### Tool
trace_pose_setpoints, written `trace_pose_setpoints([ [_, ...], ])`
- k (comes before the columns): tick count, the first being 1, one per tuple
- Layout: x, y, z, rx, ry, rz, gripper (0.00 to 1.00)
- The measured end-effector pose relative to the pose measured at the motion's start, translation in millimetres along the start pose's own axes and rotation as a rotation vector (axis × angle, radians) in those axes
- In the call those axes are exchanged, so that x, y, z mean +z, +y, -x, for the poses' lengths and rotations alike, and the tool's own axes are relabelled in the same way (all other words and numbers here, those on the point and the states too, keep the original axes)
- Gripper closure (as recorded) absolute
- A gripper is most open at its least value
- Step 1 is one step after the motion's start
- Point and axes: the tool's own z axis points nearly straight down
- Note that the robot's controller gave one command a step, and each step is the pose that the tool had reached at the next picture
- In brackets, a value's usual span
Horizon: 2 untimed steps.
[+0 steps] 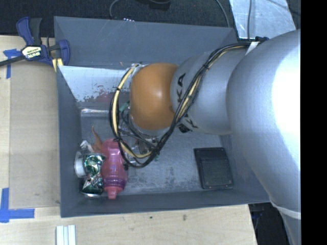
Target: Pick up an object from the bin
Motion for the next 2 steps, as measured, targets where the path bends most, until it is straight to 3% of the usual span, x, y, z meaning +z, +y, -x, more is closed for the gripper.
trace_pose_setpoints([
  [1, 15, 14, 16.7, -0.111, -0.008, 0.003, 0.00],
  [2, 27, 19, 2.0, -0.371, -0.031, -0.001, 1.00],
])
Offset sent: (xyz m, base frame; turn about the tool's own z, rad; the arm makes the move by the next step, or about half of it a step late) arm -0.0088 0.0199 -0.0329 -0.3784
